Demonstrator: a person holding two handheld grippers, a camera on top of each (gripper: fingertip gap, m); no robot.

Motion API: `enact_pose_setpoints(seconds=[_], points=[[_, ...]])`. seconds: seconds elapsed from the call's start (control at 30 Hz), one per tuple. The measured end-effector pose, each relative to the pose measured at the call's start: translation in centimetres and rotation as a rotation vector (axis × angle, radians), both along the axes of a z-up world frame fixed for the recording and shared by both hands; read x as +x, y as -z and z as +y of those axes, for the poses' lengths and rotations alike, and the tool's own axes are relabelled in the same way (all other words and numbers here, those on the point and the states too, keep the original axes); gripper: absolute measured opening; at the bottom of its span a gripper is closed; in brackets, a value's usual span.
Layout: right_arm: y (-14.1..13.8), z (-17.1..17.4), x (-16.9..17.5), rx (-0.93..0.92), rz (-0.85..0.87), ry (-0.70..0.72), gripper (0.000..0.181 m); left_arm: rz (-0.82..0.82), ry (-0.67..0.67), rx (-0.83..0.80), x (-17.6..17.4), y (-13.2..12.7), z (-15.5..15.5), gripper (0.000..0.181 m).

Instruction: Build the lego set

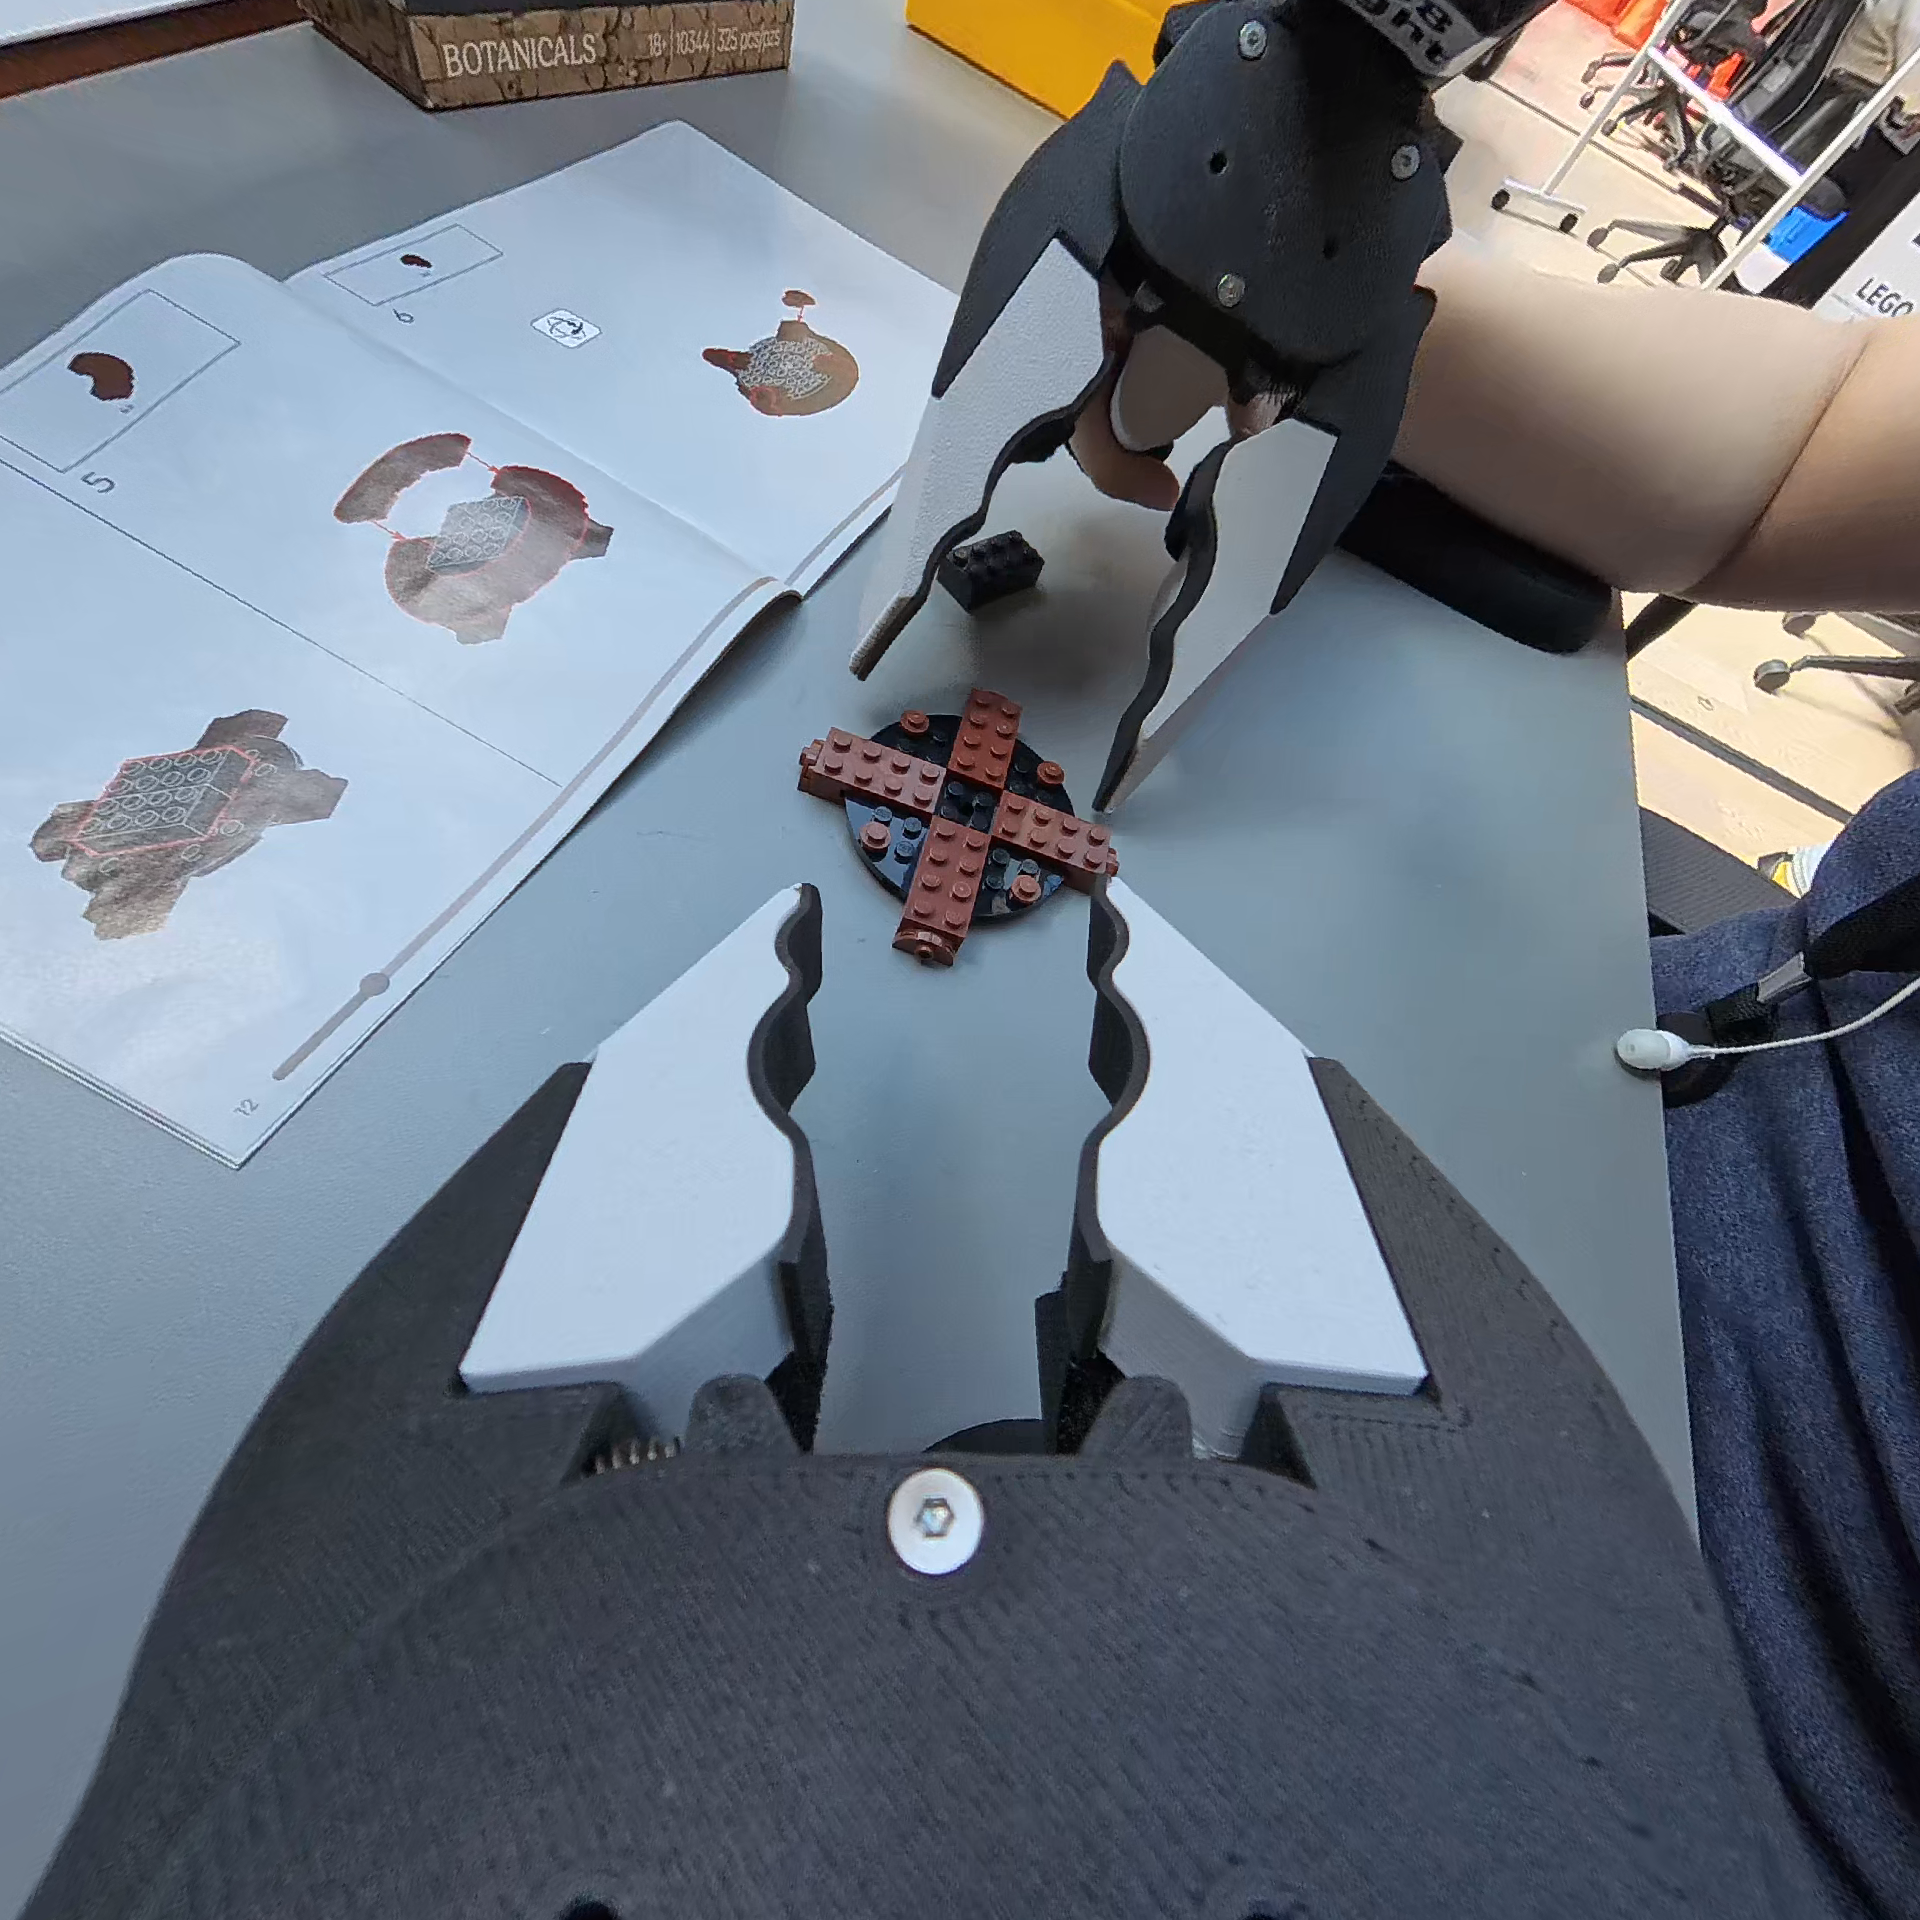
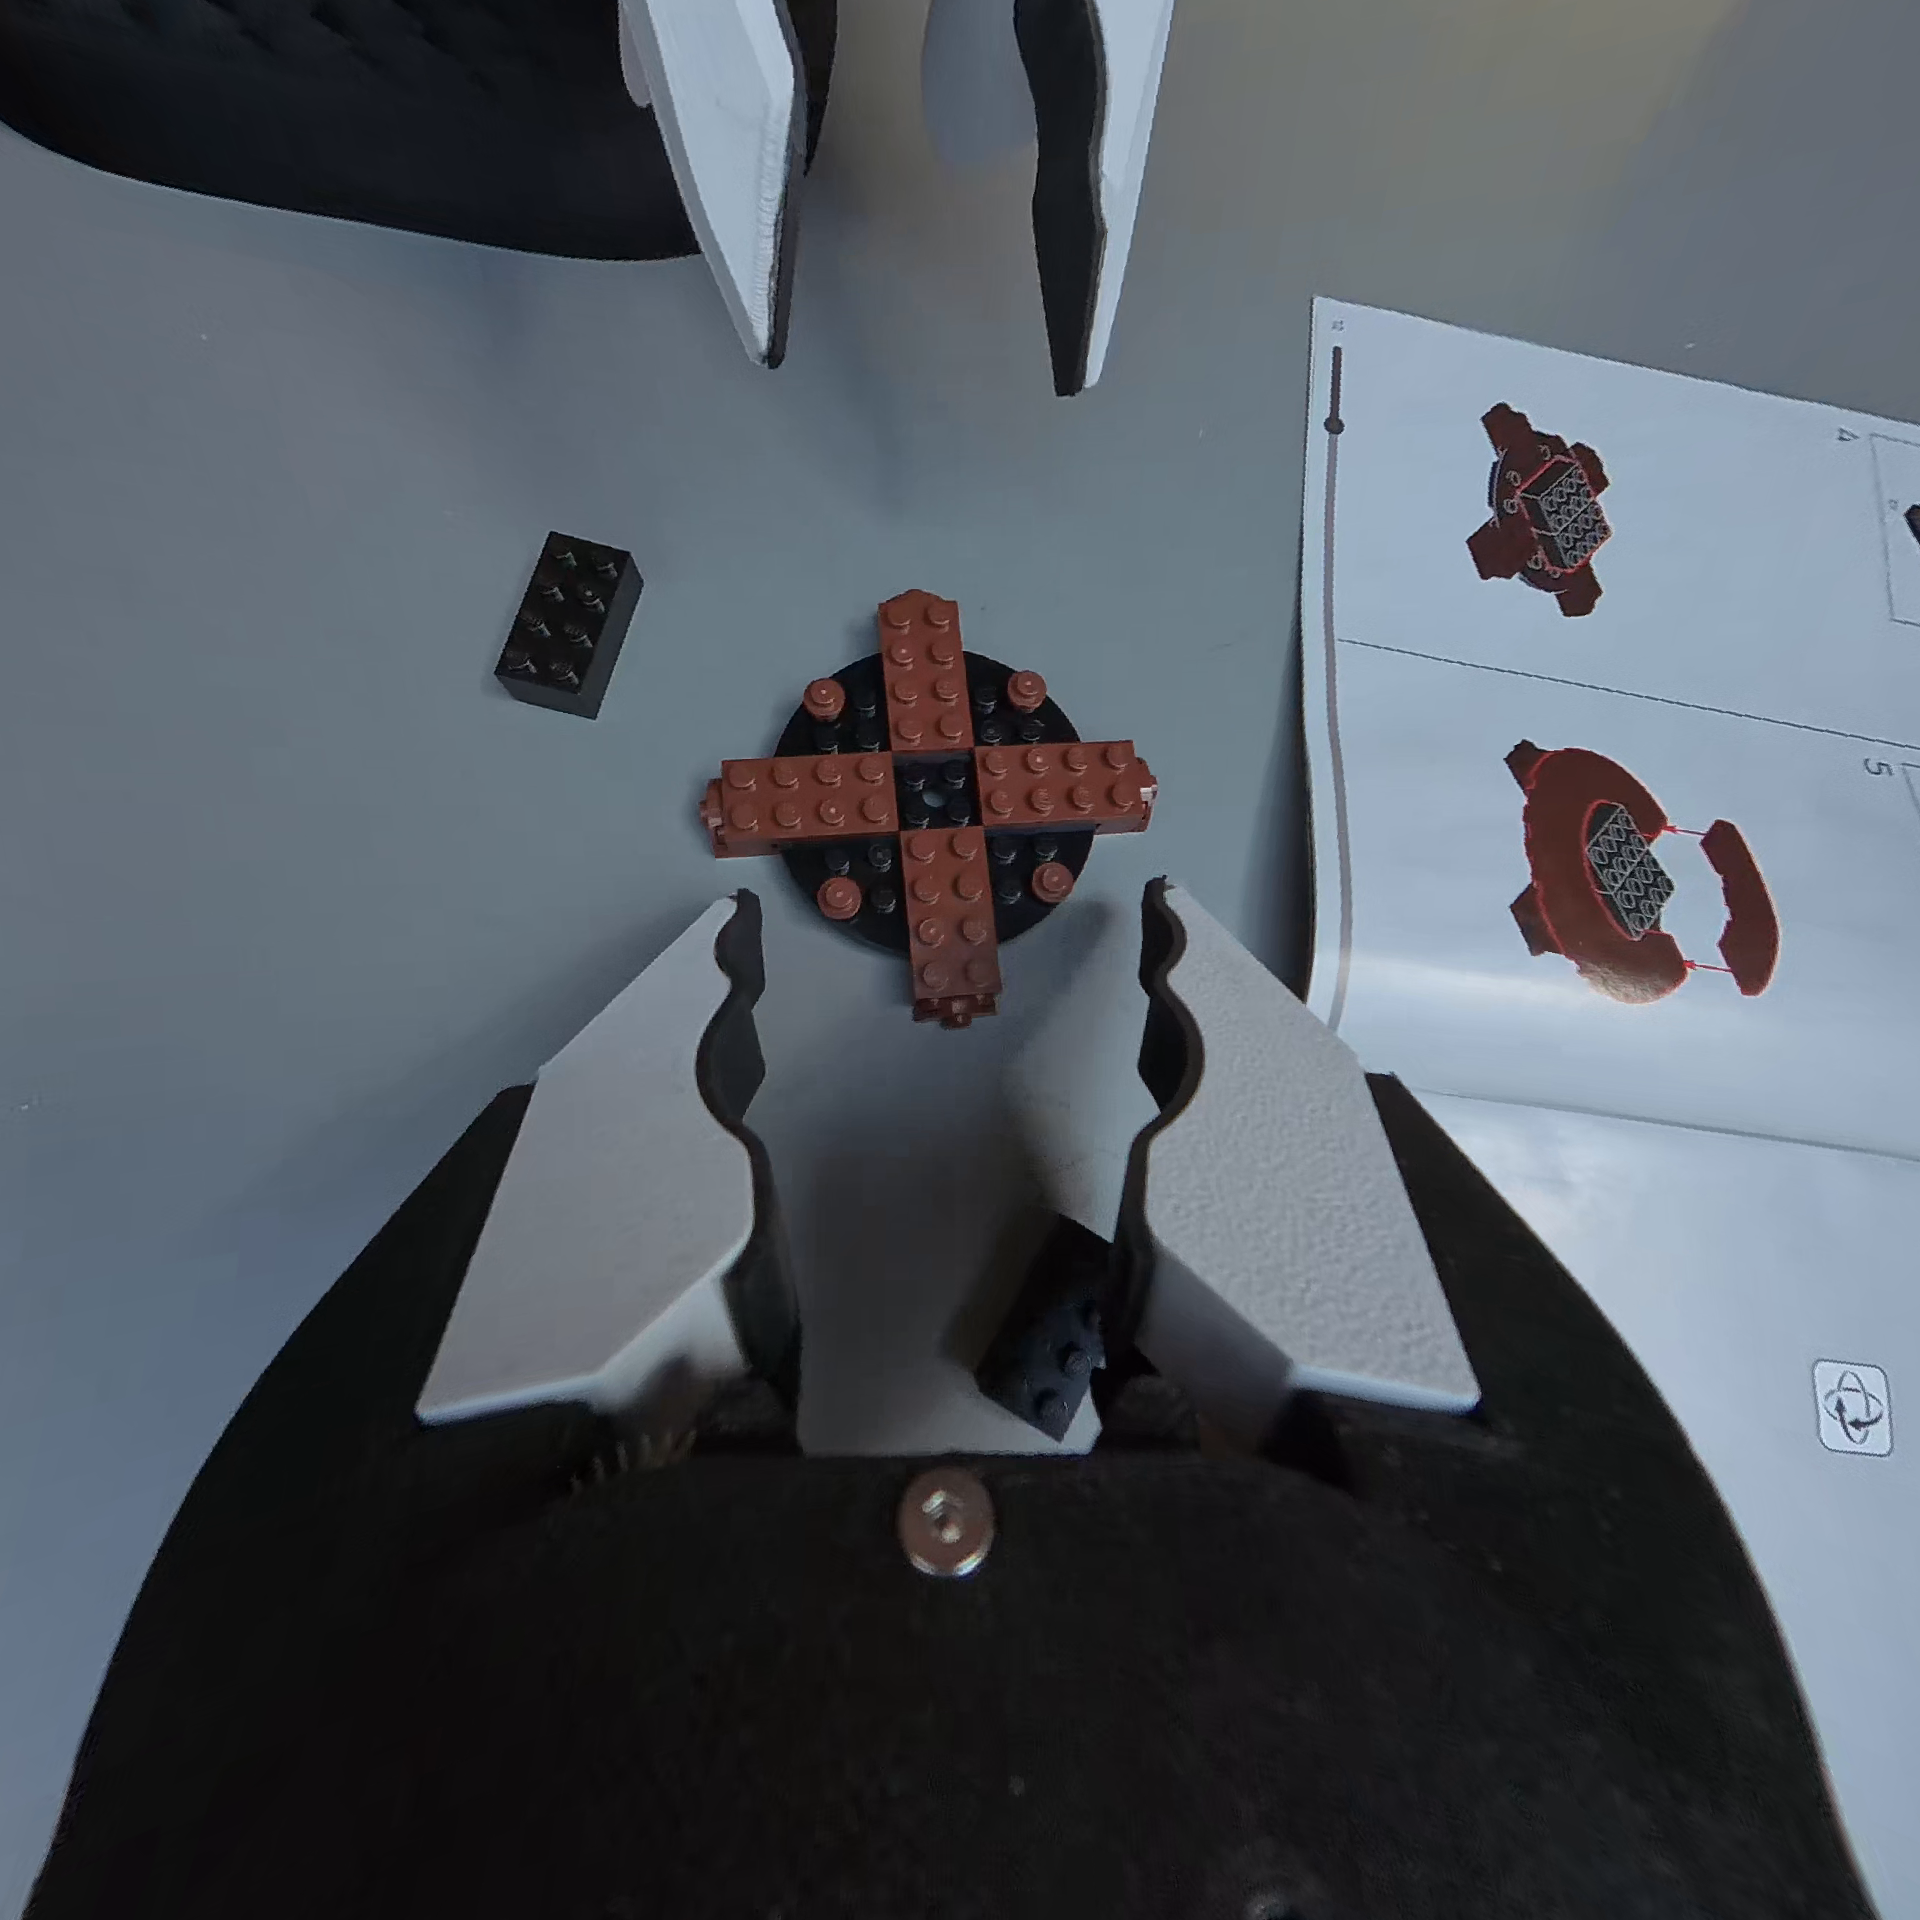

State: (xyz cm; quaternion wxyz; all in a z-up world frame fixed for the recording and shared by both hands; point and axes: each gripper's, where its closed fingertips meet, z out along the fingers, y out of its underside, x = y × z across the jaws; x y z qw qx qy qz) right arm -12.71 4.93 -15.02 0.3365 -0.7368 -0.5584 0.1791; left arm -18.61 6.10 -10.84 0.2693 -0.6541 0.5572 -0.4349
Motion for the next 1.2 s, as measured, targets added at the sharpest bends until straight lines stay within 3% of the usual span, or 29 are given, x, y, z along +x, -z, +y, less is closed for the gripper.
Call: enact_pose_setpoints(seconds=[0.13, 0.27, 0.63, 0.73, 0.87, 1.1, 1.2], points=[[0.3, -0.1, -0.4, -0.06, 0.008, -0.023, 0.055, -0.006, 0.004, -0.029, 0.1, 0.0, 0.1, 0.049], [0.3, -0.2, -0.4, -0.042, 0.02, -0.014, 0.054, -0.019, -0.004, -0.059, 0.1, -0.2, 0.3, 0.049], [-2.7, 0.1, -0.6, 0.387, -0.002, -0.048, 0.052, -0.051, 0.046, -0.255, 0.7, -0.6, 0.5, 0.057], [-4.0, 0.2, -0.8, 0.448, 0.043, -0.041, 0.051, -0.078, 0.063, -0.329, 1.2, -1.0, 0.7, 0.057], [-3.4, 0.3, -0.5, 0.441, 0.013, -0.042, 0.051, -0.067, 0.06, -0.402, 1.6, -0.7, 1.2, 0.057], [-3.5, -0.3, -0.7, 0.549, -0.052, -0.113, 0.051, -0.03, 0.098, -0.21, 2.6, 0.8, 2.3, 0.065], [-3.8, -0.7, -1.0, 0.642, -0.09, -0.163, 0.051, -0.001, 0.199, -0.269, 3.2, 1.4, 1.2, 0.065]])
